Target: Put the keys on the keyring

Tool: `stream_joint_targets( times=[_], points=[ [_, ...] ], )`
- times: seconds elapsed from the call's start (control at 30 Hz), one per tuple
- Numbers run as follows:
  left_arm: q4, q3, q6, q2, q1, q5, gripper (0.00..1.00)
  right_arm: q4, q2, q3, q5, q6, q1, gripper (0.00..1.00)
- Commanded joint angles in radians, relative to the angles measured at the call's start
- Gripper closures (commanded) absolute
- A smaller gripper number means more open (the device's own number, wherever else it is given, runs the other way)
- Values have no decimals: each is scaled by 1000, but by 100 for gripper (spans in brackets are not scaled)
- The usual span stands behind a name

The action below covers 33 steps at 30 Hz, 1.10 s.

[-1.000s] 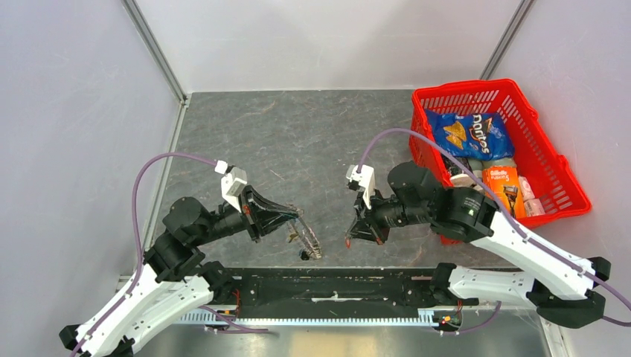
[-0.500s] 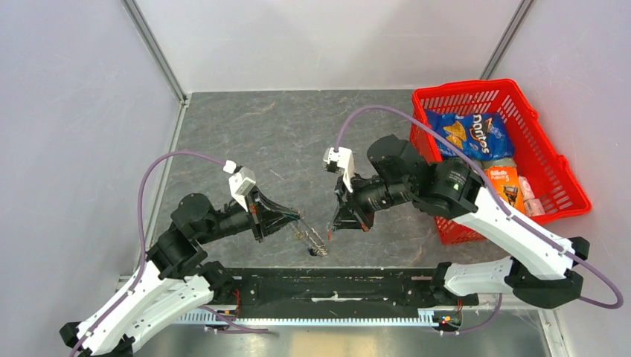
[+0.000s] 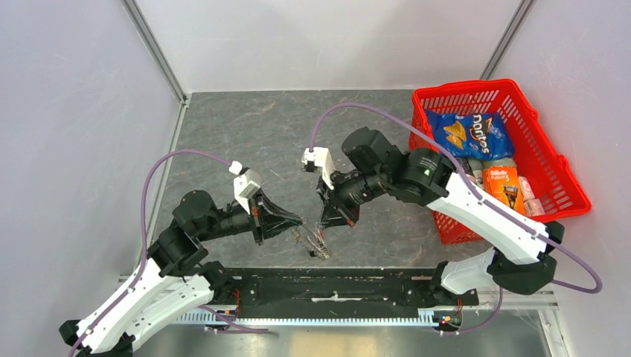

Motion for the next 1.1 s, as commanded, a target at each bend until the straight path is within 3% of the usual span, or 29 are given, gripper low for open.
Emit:
stream_joint_targets(
  times=[0.0,1.07],
  points=[
    [46,57,56,8,-2,84,98,-18,21,47,-62,-47,5,100],
    [58,46,58,3,-2,172,98,41,103,105,-77,-5,4,100]
  ],
)
